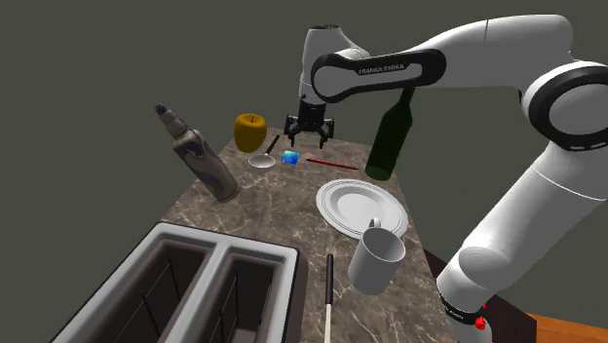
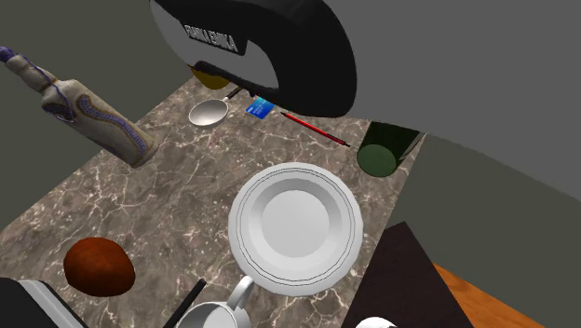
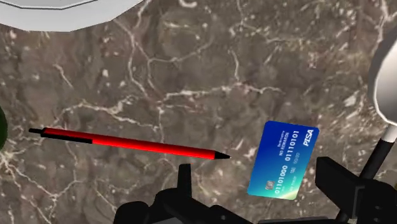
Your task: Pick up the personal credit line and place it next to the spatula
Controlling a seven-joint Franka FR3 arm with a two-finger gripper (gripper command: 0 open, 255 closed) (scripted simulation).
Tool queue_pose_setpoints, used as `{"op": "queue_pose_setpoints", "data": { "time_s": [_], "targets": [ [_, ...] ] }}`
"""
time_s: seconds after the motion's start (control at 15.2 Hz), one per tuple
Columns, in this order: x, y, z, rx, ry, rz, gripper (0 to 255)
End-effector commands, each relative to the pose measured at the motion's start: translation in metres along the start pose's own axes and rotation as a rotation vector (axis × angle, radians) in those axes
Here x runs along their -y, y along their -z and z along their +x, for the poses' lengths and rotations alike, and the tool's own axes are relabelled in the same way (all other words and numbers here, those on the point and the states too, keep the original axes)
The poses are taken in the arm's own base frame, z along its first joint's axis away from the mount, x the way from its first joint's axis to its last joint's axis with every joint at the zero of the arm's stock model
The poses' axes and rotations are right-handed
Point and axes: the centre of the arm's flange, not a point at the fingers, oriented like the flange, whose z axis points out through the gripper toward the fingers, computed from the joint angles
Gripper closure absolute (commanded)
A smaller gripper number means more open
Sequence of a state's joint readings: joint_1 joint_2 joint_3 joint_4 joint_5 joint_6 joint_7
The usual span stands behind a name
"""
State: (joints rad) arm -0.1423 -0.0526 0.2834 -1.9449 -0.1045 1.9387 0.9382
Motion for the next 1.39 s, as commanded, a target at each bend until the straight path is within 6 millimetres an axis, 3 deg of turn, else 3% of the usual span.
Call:
{"op": "queue_pose_setpoints", "data": {
  "time_s": [0.0, 0.26, 0.79, 1.32],
  "targets": [
    [0.018, -0.008, 0.020, -0.008, -0.070, -0.007, 0],
    [0.043, -0.024, 0.062, -0.023, -0.199, -0.021, 0],
    [0.043, -0.064, 0.063, -0.023, -0.199, -0.021, 0],
    [0.043, -0.064, 0.063, -0.023, -0.199, -0.021, 0]
  ]
}}
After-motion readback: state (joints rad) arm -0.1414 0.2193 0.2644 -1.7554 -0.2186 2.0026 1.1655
